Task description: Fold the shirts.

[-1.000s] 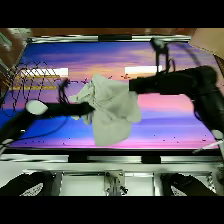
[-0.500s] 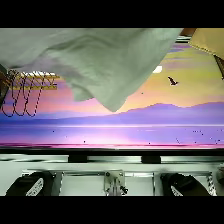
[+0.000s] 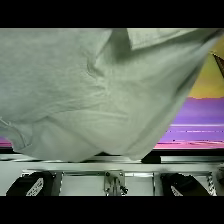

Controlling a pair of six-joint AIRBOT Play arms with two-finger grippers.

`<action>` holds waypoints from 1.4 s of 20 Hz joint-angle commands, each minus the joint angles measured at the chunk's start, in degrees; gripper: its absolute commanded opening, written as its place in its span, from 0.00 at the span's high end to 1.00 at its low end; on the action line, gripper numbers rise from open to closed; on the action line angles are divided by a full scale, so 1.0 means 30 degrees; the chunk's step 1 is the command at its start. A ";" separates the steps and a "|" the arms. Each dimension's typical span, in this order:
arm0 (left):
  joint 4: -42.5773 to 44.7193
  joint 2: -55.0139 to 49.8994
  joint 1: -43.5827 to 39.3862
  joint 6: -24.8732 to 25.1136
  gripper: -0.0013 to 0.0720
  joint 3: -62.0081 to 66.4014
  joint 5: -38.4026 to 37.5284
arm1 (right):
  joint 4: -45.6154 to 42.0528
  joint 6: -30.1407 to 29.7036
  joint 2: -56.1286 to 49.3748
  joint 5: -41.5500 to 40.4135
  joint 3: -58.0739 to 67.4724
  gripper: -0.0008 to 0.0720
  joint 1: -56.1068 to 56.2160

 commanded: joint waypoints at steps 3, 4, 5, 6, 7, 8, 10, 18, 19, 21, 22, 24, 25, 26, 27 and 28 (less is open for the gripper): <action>0.1217 -0.1260 0.0029 -0.0437 0.94 -0.6105 0.0350 | -0.1027 0.0867 -0.3963 -0.2280 -0.3140 0.89 -0.0007; 0.1209 -0.1792 0.0029 -0.0437 0.94 -0.7912 0.1727 | -0.1362 0.0882 -0.5100 -0.0699 -0.4029 0.89 -0.0007; 0.1202 -0.2382 0.0029 -0.0437 0.94 -0.9340 0.3177 | -0.2331 0.1479 -0.6499 0.1392 -0.4765 0.89 -0.0022; 0.1188 -0.3118 0.0029 -0.0452 0.94 -1.0426 0.4568 | -0.3468 0.2812 -0.7905 0.3111 -0.4962 0.89 -0.0029; 0.1027 -0.3905 0.0029 -0.0452 0.94 -1.1016 0.5515 | -0.4386 0.4131 -0.9369 0.5056 -0.4954 0.88 -0.0022; 0.0736 -0.4801 0.0029 -0.0590 0.94 -1.1307 0.6098 | -0.4539 0.4401 -1.0513 0.6754 -0.4954 0.88 -0.0022; 0.0066 -0.6732 -0.0015 -0.1311 0.94 -1.1344 0.5792 | -0.3111 0.4408 -1.2393 0.8743 -0.4954 0.88 -0.0022; -0.0554 -1.1030 -0.0364 -0.1515 0.00 -1.1183 -0.0036 | 0.2295 -0.0124 -1.3027 0.7701 -0.4954 0.24 -0.0248; -0.0277 -1.1016 0.0233 -0.0823 0.00 -1.0834 -0.1741 | 0.2273 -0.0911 -1.2298 0.6462 -0.4954 0.24 -0.0627; 0.1916 -1.0914 0.1690 -0.0109 0.01 -1.0375 -0.5690 | 0.1945 -0.2375 -1.0739 0.3905 -0.4954 0.24 -0.1989; 0.3177 -1.0732 0.2317 -0.0124 0.02 -1.0557 -0.7023 | 0.1967 -0.3104 -1.0018 0.2623 -0.4962 0.24 -0.2907; 0.4109 -0.9777 0.3308 -0.0270 0.02 -1.2109 -0.8036 | 0.2055 -0.5202 -0.9085 -0.0495 -0.4991 0.24 -0.4641; 0.4051 -0.9107 0.3512 -0.0255 0.02 -1.3464 -0.7592 | 0.2055 -0.6062 -0.8896 -0.2273 -0.5151 0.24 -0.5333; 0.4007 -0.8291 0.3512 -0.0182 0.02 -1.5300 -0.6754 | 0.2237 -0.6659 -0.8757 -0.3898 -0.5668 0.24 -0.5952; 0.3504 -0.7533 0.3475 0.0029 0.02 -1.7376 -0.5814 | 0.2769 -0.6987 -0.8604 -0.4991 -0.6564 0.24 -0.6462; 0.2681 -0.6987 0.3483 0.0554 0.02 -1.9220 -0.5013 | 0.3592 -0.7038 -0.8480 -0.5464 -0.7555 0.24 -0.6834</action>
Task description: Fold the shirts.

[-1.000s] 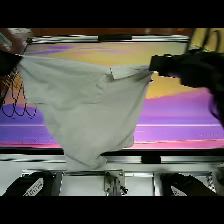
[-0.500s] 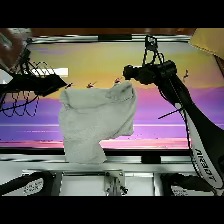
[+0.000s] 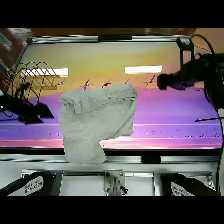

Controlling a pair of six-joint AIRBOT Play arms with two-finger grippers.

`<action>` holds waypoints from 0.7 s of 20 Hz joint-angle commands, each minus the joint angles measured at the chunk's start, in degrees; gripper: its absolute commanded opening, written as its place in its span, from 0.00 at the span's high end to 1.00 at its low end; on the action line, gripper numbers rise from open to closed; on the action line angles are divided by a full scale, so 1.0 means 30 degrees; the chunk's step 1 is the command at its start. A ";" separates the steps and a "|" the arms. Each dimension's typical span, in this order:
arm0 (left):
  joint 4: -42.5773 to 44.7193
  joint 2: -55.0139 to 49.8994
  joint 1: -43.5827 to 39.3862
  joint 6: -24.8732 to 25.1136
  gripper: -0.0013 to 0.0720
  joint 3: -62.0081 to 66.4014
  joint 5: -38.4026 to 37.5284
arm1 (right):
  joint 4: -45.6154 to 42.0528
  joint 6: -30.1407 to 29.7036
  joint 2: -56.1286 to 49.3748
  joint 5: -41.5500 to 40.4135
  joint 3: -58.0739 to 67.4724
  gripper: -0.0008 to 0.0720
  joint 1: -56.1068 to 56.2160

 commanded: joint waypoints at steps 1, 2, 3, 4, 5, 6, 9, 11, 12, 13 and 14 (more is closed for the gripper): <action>-0.0976 0.1872 0.0437 0.1275 0.02 -0.5603 0.1596 | 0.2317 -0.1858 0.0787 -0.4051 -0.2572 0.24 -0.1756; -0.1377 0.1938 0.0437 0.1268 0.02 -0.6768 0.2193 | 0.3198 -0.1858 0.0787 -0.3971 -0.3410 0.24 -0.1814; -0.1829 0.1880 0.0430 0.1282 0.02 -0.7730 0.2696 | 0.4051 -0.1858 0.0787 -0.3745 -0.4153 0.24 -0.1770; -0.2171 0.1865 0.0430 0.1486 0.02 -0.8444 0.3293 | 0.4874 -0.1858 0.0787 -0.3351 -0.4816 0.24 -0.1632; -0.2448 0.1865 0.0430 0.1617 0.15 -0.9012 0.4007 | 0.5231 -0.1851 0.0787 -0.2914 -0.5289 0.24 -0.1413; -0.2907 0.1843 0.0430 0.1661 0.17 -0.9384 0.4634 | 0.5231 -0.1851 0.0787 -0.2506 -0.5676 0.24 -0.1093; -0.4561 0.1479 0.0357 0.2273 0.17 -0.9748 0.6062 | 0.5355 -0.1690 0.0342 -0.1566 -0.6419 0.23 -0.0408; -0.4940 0.1078 -0.0051 0.2266 0.17 -0.9748 0.6594 | 0.6003 -0.1712 -0.0627 -0.1880 -0.6433 0.13 -0.0248; -0.4998 0.0918 -0.0321 0.2273 0.17 -0.9748 0.6856 | 0.6572 -0.1712 -0.1122 -0.1887 -0.6433 0.13 -0.0270; -0.5005 0.0852 -0.0546 0.2266 0.21 -0.9741 0.7118 | 0.6972 -0.1705 -0.1654 -0.1887 -0.6433 0.13 -0.0248; -0.5013 0.0831 -0.0692 0.2273 0.43 -0.9741 0.7286 | 0.7497 -0.1712 -0.2164 -0.1902 -0.6433 0.13 -0.0248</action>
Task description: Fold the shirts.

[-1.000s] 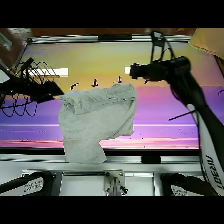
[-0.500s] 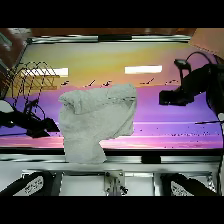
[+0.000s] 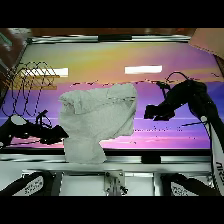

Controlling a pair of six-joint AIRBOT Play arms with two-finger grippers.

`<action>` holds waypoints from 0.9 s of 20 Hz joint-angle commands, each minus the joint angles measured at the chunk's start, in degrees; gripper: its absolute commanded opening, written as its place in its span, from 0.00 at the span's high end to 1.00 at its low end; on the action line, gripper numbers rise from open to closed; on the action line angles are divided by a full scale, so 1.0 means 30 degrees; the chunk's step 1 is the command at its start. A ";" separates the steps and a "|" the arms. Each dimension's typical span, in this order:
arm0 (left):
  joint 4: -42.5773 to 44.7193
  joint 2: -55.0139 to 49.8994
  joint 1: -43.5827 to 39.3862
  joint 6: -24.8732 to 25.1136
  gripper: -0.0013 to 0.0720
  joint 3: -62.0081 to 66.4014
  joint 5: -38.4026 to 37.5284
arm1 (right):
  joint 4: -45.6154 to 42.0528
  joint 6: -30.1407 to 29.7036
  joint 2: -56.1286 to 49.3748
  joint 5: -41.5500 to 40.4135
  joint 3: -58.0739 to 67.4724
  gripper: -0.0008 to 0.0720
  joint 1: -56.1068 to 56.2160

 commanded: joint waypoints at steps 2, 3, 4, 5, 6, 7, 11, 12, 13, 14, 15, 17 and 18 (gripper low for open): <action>-0.0597 -0.0248 -0.0503 0.0153 0.57 -0.0189 0.1158 | 0.2106 -0.0066 -0.2178 -0.0095 -0.0197 0.13 0.0466; -0.0605 -0.0248 -0.0503 0.0160 0.79 -0.0189 0.1093 | 0.2076 -0.0248 -0.2674 -0.0073 -0.0197 0.13 0.1035; -0.0612 -0.0248 -0.0510 0.0226 0.93 -0.0189 0.1020 | 0.2069 -0.0437 -0.3126 0.0015 -0.0204 0.13 0.1705; -0.0612 -0.0248 -0.0510 0.0437 0.94 -0.0189 0.0954 | 0.2011 -0.0699 -0.3657 0.0197 -0.0219 0.13 0.2470; -0.0612 -0.0240 -0.0510 0.0634 0.94 -0.0189 0.0852 | 0.1923 -0.0729 -0.4189 0.0437 -0.0219 0.13 0.3126; -0.0612 -0.0226 -0.0510 0.0707 0.94 -0.0182 0.0729 | 0.1953 -0.0699 -0.4728 0.0663 -0.0219 0.13 0.3665; -0.0612 0.0401 -0.0510 0.0962 0.94 -0.0168 0.0692 | 0.1209 -0.0291 -0.6098 0.2149 -0.0219 0.13 0.5479; -0.0612 0.0634 -0.0510 0.1297 0.94 -0.0087 0.0678 | 0.0787 0.0131 -0.6076 0.2820 -0.0211 0.13 0.5748; -0.0605 0.0940 -0.0510 0.1355 0.94 0.0117 0.0678 | 0.0729 0.0568 -0.6011 0.3264 -0.0211 0.15 0.5945; -0.0605 0.1319 -0.0510 0.1362 0.94 0.0459 0.0692 | 0.0925 0.0641 -0.5952 0.3395 -0.0211 0.45 0.6084; -0.0605 0.1770 -0.0510 0.1362 0.94 0.0954 0.0692 | 0.0903 0.0648 -0.5850 0.3344 -0.0211 0.85 0.6084; -0.0605 0.2863 -0.0510 0.1435 0.94 0.2339 0.0670 | 0.0765 0.0342 -0.4962 0.3228 -0.0211 0.89 0.6084; -0.0605 0.3606 -0.0510 0.1486 0.94 0.3417 0.0663 | 0.0510 -0.0044 -0.3993 0.3228 -0.0182 0.89 0.6040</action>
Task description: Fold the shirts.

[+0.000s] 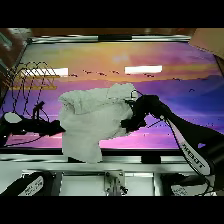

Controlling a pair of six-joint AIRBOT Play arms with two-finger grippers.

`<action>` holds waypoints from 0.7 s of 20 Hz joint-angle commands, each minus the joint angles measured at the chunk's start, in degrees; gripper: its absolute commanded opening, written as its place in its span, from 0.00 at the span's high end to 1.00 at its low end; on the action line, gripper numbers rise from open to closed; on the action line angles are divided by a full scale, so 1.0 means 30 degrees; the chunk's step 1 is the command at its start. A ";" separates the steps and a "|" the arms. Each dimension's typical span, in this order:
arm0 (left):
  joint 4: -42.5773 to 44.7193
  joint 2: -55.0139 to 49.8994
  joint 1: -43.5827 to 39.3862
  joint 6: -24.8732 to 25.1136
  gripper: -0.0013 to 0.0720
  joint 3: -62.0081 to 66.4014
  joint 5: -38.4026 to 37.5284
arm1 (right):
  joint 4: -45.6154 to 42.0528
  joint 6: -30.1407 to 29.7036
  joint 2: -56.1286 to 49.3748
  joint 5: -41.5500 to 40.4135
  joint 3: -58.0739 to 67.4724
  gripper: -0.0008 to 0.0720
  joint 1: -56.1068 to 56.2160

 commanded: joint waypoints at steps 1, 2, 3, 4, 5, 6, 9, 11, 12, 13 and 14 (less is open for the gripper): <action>-0.0022 0.2266 0.0000 0.0204 0.94 0.2994 0.0036 | -0.0874 -0.0641 0.2346 0.0080 0.0291 0.90 0.0146; -0.0160 0.3249 -0.0007 0.0124 0.94 0.4641 0.0036 | -0.2004 -0.1049 0.3832 -0.0342 0.0962 0.90 0.0146; -0.1013 0.4335 -0.0007 -0.0095 0.94 0.6506 0.0073 | -0.3242 -0.1115 0.5362 -0.0984 0.1945 0.90 0.0146; -0.2382 0.5595 -0.0015 0.0342 0.94 0.8794 0.0670 | -0.4692 -0.1027 0.7155 -0.1610 0.3359 0.90 0.0146; -0.3636 0.6703 -0.0015 0.1122 0.94 1.0958 0.1836 | -0.5967 -0.0882 0.8903 -0.1851 0.4874 0.90 0.0153; -0.4299 0.7832 -0.0015 0.1829 0.94 1.3260 0.3504 | -0.6958 -0.0860 1.0797 -0.1661 0.6681 0.90 0.0153; -0.4524 1.0061 -0.0007 0.2208 0.94 1.8535 0.7708 | -0.5588 -0.1617 1.5555 0.2994 1.1380 0.90 0.0168; -0.5872 1.0571 -0.0007 0.2171 0.94 2.0203 0.7628 | -0.3606 -0.1341 1.7362 0.6280 1.3136 0.90 0.0168; -0.6601 1.0673 -0.0007 0.2135 0.94 2.0349 0.7373 | -0.2754 -0.1107 1.7770 0.6666 1.3602 0.89 0.0168; -0.6870 1.0688 -0.0007 0.2127 0.94 2.0342 0.7009 | -0.2324 -0.0780 1.7894 0.6470 1.3843 0.89 0.0168; -0.6747 1.0622 0.0000 0.2142 0.94 2.0269 0.6666 | -0.2120 -0.0386 1.7886 0.5982 1.3959 0.90 0.0168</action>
